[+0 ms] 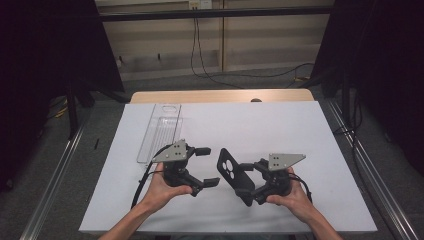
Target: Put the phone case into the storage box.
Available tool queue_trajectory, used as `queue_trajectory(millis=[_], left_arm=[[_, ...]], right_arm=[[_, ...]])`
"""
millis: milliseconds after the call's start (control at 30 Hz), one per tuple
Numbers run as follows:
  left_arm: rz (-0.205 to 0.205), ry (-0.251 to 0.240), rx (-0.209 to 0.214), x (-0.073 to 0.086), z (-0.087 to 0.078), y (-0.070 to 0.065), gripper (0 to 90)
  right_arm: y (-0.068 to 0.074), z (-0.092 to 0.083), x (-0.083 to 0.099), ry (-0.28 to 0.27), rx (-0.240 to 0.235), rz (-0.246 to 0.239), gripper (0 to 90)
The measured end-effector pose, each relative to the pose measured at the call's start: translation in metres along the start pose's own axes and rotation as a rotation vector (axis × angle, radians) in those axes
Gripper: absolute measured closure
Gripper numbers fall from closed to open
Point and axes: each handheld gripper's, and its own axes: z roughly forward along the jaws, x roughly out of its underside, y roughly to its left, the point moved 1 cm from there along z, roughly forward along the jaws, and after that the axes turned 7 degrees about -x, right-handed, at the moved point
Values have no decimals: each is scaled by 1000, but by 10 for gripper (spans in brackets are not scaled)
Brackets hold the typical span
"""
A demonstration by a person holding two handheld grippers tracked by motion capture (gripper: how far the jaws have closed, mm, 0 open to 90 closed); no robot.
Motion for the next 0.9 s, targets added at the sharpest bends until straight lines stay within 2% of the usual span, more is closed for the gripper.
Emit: queue_trajectory(millis=[167, 367, 667, 900], left_arm=[[-6, -5, 16, -2, 6, 1, 20], [-15, -17, 38, -6, 11, 4, 20], [-17, -4, 70, -5, 19, 4, 18], [-17, -5, 104, -6, 22, 6, 13]], right_arm=[[2, 2, 0, 4, -20, -2, 141], [2, 2, 0, 4, -21, -7, 141], [3, 1, -1, 5, -18, -20, 141], [2, 1, -1, 4, -38, -20, 140]])
